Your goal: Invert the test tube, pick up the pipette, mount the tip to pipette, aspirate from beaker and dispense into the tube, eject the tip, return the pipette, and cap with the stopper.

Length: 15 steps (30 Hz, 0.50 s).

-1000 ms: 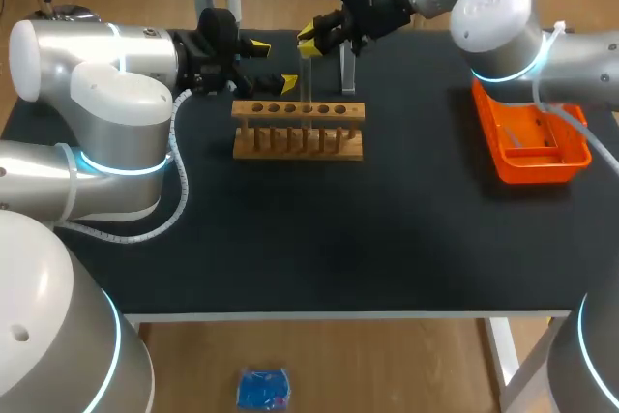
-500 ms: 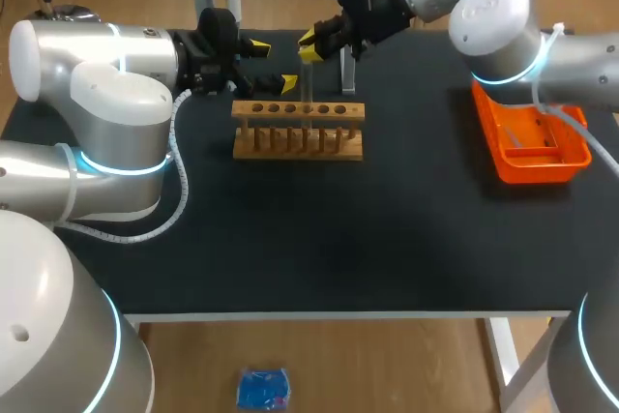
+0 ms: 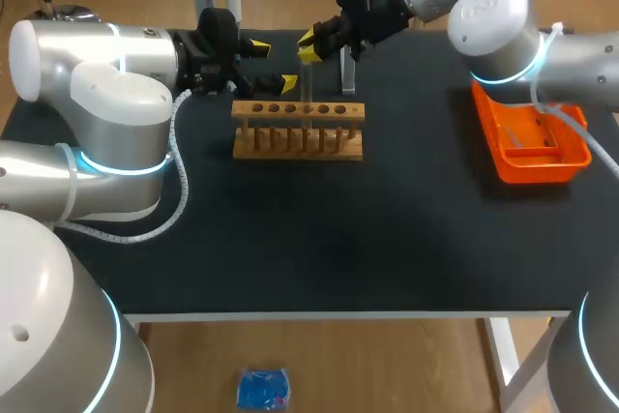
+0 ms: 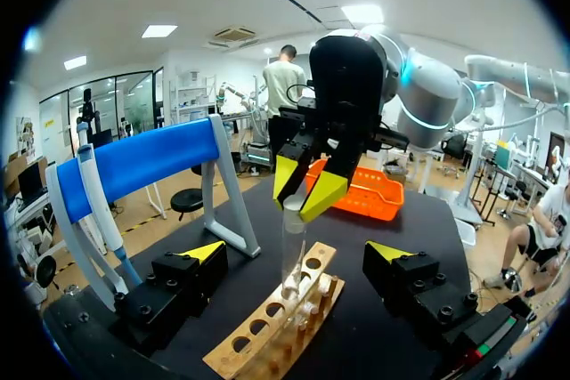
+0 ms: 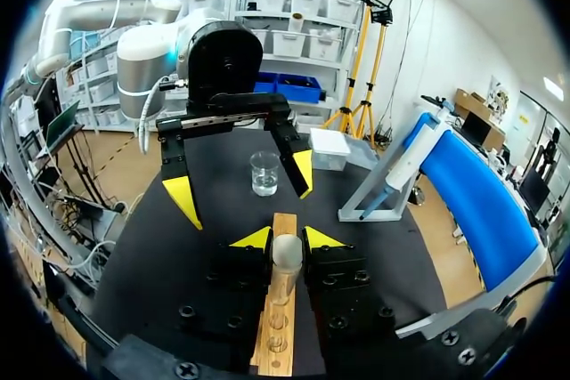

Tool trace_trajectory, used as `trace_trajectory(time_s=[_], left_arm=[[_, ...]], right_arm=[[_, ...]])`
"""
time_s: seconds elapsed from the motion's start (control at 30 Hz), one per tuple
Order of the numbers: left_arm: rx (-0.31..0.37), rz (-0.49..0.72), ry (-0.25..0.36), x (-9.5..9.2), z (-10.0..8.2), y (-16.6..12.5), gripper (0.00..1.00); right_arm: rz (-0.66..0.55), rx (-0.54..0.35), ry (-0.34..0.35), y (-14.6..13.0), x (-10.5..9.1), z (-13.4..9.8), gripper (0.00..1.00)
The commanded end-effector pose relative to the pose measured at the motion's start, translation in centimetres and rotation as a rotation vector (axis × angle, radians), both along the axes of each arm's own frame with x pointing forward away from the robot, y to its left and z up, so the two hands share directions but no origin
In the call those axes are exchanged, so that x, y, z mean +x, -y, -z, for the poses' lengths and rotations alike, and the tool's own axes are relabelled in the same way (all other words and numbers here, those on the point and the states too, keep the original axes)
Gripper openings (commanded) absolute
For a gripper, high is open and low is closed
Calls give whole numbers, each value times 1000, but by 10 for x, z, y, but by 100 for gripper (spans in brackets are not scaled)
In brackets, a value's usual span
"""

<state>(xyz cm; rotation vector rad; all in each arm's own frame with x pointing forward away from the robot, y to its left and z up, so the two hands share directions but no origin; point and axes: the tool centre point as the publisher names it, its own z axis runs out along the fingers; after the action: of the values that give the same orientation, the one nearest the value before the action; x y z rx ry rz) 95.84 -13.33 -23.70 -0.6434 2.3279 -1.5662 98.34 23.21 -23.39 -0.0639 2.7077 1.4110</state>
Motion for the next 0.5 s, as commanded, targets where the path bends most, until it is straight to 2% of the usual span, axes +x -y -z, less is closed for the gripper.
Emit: trace_trajectory(time_s=[0.03,0.5], left_arm=[[-2,-1,1,0,1,0,100],[-2,-1,1,0,1,0,100]], right_arm=[[-1,-5,-4,0,1,1,0],[0,-14,-16,1,0,10,0]])
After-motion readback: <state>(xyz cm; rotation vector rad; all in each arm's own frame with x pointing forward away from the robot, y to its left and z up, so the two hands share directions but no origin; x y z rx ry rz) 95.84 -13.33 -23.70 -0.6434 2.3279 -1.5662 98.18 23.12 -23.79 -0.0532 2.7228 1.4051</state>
